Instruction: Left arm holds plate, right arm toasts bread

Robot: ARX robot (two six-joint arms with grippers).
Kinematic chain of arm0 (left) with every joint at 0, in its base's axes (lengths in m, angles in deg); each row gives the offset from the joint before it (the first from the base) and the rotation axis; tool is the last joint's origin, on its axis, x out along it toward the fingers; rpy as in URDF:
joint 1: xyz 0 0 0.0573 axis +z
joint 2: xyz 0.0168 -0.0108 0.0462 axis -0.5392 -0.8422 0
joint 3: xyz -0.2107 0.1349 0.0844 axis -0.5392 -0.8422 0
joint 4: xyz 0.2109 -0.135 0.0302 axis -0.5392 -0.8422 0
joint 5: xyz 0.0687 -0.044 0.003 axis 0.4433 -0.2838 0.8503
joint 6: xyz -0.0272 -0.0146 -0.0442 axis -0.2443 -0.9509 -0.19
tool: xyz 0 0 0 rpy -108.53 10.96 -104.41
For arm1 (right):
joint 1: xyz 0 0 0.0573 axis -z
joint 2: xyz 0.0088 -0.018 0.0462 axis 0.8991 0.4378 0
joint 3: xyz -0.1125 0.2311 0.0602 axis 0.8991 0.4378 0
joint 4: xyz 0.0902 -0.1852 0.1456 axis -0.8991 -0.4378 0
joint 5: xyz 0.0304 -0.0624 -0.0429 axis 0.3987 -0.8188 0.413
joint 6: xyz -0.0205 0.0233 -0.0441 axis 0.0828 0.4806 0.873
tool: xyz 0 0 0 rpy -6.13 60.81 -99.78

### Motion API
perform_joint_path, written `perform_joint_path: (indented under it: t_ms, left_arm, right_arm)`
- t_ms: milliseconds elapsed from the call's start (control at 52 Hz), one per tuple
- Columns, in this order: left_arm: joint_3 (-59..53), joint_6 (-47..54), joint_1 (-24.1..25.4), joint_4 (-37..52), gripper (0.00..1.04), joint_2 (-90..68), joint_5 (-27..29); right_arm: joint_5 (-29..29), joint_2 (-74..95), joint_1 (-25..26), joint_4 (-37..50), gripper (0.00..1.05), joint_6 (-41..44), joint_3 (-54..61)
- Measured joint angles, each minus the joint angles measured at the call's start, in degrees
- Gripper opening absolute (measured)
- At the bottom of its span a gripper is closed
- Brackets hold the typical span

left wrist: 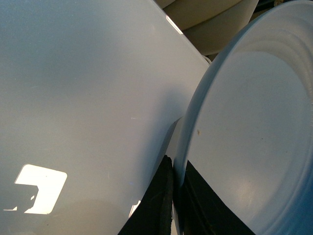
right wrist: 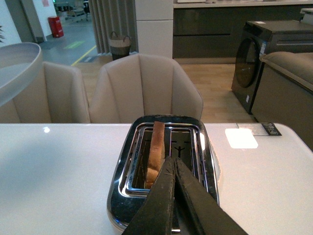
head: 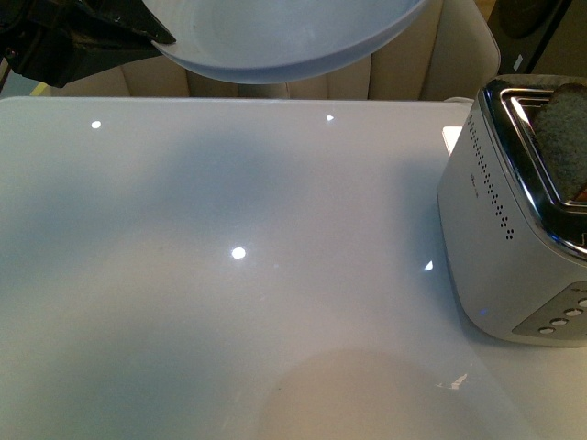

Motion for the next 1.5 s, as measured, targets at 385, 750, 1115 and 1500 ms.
perform_joint_path:
  t_ms: [385, 750, 1115, 1500]
  left_arm:
    - [0.0, 0.0, 0.0, 0.0, 0.03, 0.0, -0.02]
    - [1.44, 1.53, -0.2, -4.07, 0.03, 0.0, 3.45]
    - [5.49, 5.95, 4.79, -7.56, 0.03, -0.42, 1.22]
    - [5.05, 19.23, 23.39, -3.02, 0.03, -7.58, -2.51]
  right_arm:
    - [0.0, -0.04, 0.0, -0.02, 0.66, 0.02, 0.0]
    - [0.0, -0.04, 0.0, -0.02, 0.96, 0.02, 0.0]
    - [0.0, -0.07, -0.02, -0.02, 0.96, 0.02, 0.0]
    - [0.0, -0.09, 0.0, -0.02, 0.96, 0.02, 0.0]
